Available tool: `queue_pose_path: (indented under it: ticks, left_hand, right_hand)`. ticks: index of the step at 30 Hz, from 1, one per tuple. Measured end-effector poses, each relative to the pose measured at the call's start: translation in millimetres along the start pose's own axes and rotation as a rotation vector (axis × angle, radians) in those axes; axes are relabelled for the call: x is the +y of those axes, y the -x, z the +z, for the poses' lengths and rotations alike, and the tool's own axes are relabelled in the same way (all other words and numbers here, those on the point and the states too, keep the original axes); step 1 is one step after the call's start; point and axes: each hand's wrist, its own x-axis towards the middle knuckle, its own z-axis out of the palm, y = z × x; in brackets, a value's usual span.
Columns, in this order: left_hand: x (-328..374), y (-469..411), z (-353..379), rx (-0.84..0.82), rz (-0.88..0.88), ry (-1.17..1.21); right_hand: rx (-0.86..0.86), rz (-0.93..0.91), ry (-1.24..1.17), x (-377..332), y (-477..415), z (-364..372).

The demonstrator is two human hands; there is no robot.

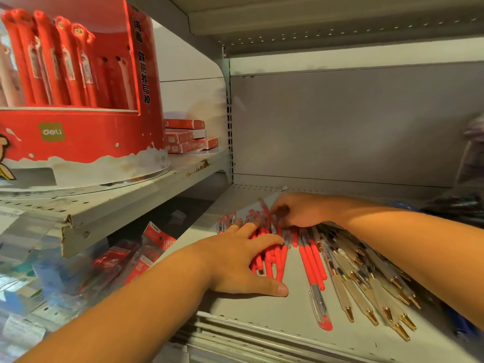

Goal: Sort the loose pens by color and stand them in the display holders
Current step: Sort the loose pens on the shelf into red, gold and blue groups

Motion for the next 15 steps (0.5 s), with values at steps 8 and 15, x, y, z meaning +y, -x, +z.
queue_pose_path:
  ticks: [8,15]
  left_hand:
    - [3,3,-3,-0.033,0.002,0.009]
    - [6,1,-2,-0.042,-0.014,0.045]
  right_hand:
    - [0.021,0.013,-0.113,-1,-9,-18]
    - [0.019,0.008,0.026,0,-49,-14]
